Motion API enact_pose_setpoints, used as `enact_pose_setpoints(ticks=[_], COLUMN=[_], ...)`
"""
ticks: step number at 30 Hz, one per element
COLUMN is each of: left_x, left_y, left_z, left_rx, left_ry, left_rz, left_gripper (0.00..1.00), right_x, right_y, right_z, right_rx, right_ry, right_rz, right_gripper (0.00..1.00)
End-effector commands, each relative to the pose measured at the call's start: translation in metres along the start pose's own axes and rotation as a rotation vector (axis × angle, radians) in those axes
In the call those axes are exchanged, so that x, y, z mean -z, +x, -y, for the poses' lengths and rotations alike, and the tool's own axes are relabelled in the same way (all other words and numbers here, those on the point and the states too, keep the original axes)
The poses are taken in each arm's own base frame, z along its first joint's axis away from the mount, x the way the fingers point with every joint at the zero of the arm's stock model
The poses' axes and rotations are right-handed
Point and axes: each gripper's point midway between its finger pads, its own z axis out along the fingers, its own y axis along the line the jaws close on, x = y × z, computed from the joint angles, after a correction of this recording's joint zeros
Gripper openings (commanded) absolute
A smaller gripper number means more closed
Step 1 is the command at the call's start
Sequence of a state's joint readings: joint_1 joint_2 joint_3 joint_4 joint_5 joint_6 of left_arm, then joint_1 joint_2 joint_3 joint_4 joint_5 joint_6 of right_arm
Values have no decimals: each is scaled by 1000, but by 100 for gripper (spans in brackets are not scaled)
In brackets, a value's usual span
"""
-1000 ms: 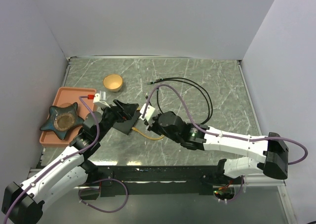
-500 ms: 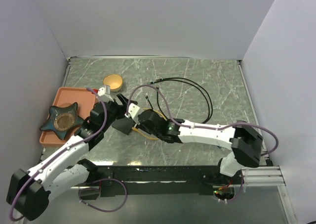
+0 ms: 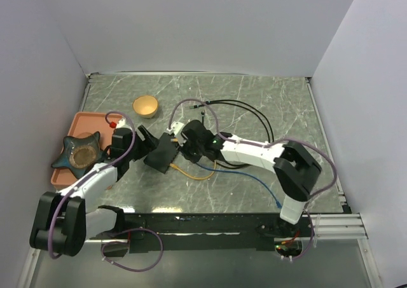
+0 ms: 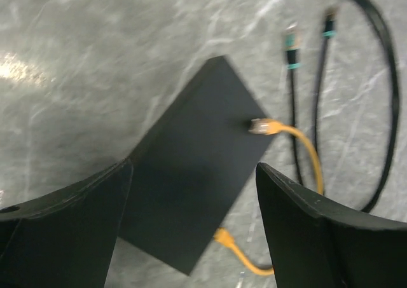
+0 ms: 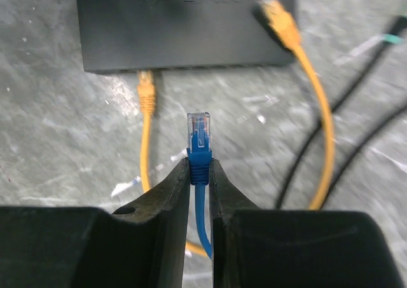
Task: Insert the plug into the switch port
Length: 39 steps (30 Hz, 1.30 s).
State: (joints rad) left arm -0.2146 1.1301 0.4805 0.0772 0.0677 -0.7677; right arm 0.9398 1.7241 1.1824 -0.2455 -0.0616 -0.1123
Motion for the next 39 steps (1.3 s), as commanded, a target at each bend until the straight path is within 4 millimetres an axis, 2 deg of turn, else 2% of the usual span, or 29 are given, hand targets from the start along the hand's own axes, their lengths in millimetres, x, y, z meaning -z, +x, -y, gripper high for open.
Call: enact_pose_setpoints(ticks=[1,6,17,27,39], left_x=[-11,-24,-36,-37,-37], left_y=[2,13,26,29,31], left_z=[-7,-22,-23,-20,-18], left_rx=[12,39,39,43,49], left_ry=[31,19,62,82,97], left_rz=[-8,-37,-76,-90,-100], left_gripper=[83,82,80,78,78], right_x=[-12,-28,-50,-56,-64], right_y=[-1,13,24,10,-1], right_z=[-18,-9,5,3,-13], right_rx=[-25,-26,-48,-80,-72], right_ry=[-131,-99,-1,19,-14], right_rz=[-46,-117,-197,-157,-141], right_gripper=[0,0,0,0,0])
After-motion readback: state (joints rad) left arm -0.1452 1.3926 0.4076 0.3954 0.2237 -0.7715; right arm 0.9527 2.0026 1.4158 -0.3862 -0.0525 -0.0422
